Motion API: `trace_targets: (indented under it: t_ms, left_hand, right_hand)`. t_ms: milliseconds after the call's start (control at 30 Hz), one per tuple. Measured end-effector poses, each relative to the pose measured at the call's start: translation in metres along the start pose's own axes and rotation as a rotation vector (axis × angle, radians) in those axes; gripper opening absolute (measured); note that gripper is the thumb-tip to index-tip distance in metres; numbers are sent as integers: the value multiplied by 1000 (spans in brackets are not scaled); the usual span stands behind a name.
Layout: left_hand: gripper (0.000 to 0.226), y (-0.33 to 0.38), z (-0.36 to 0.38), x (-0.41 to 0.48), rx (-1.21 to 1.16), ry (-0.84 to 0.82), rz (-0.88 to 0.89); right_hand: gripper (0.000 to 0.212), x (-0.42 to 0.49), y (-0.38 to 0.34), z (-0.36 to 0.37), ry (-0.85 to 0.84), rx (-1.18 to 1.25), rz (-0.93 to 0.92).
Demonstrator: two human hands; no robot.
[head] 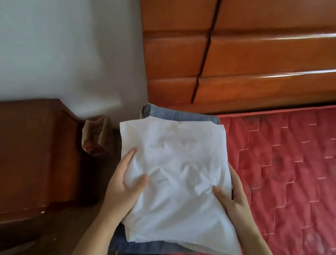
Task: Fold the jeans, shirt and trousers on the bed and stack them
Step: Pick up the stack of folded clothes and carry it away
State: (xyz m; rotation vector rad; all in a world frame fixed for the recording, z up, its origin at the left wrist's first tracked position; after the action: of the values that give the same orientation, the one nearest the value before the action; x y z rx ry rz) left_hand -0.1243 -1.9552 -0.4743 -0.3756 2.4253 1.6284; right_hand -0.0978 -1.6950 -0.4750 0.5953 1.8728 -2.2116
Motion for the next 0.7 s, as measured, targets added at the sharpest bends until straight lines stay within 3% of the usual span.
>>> trace_targets:
  t_ms: [400, 700]
  left_hand:
    - [63, -76, 131, 107, -37, 72, 15]
    - [62, -107, 168, 118, -30, 91, -3]
  right_hand:
    - [59, 165, 54, -74, -76, -152, -22]
    - [47, 194, 86, -97, -44, -174, -10]
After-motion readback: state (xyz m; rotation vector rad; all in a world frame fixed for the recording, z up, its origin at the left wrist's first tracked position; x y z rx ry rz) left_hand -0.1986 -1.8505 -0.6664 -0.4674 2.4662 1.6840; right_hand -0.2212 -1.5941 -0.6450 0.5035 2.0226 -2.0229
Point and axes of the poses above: each hand's wrist, its own x-axis towards the middle knuckle, its own z-axis out of the palm, y = z × x, the point moved 5 cm from there along x, towards the middle knuckle, and after that the axes turned 11 degrees about x, right-handed, at the moved point
